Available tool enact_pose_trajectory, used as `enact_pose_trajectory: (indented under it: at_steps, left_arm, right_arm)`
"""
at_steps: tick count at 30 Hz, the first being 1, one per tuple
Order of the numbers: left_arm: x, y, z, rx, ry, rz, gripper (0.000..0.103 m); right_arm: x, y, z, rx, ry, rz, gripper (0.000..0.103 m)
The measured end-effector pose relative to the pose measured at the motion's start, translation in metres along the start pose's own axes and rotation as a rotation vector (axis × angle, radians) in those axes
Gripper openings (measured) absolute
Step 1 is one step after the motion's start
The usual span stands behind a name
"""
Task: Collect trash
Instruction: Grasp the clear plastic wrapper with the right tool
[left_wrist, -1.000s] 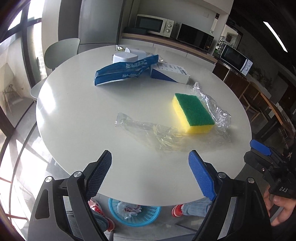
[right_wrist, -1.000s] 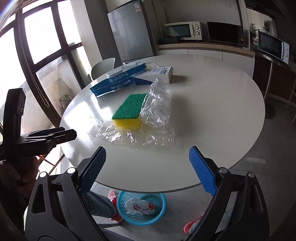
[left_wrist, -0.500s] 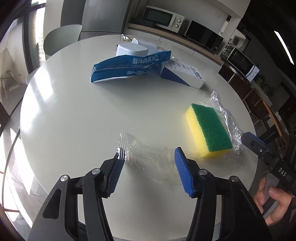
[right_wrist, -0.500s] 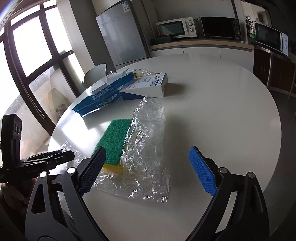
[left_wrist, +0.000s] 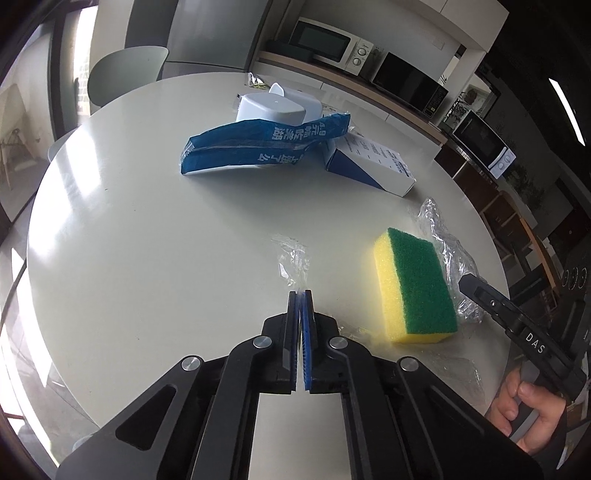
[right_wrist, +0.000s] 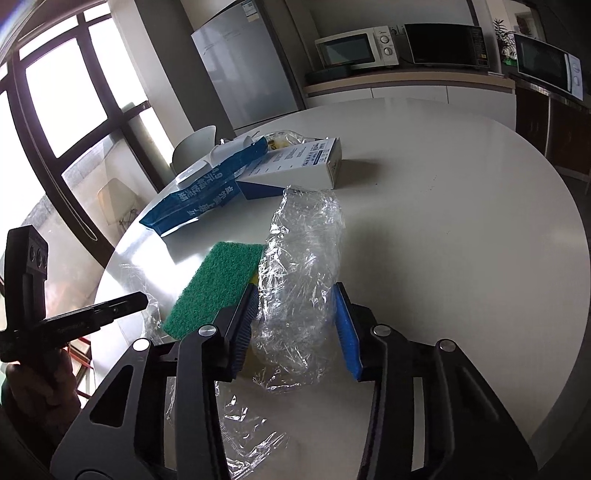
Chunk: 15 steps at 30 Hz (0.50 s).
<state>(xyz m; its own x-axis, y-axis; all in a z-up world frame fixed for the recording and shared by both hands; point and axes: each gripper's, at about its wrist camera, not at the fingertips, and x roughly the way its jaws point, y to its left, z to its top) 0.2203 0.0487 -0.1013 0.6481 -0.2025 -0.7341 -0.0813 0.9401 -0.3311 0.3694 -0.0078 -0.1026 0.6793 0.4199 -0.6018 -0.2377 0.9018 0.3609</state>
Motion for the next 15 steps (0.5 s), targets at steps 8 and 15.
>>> enact_pose_trajectory:
  at_steps: [8, 15]
  left_arm:
    - [-0.026, -0.003, 0.001, 0.004, -0.064, 0.002, 0.001]
    - [-0.05, -0.008, -0.009, 0.024, -0.094, 0.002, 0.001]
  right_arm:
    - [-0.028, 0.008, 0.002, -0.02, -0.064, -0.004, 0.033]
    - [-0.056, 0.018, -0.007, -0.046, -0.079, 0.02, 0.033]
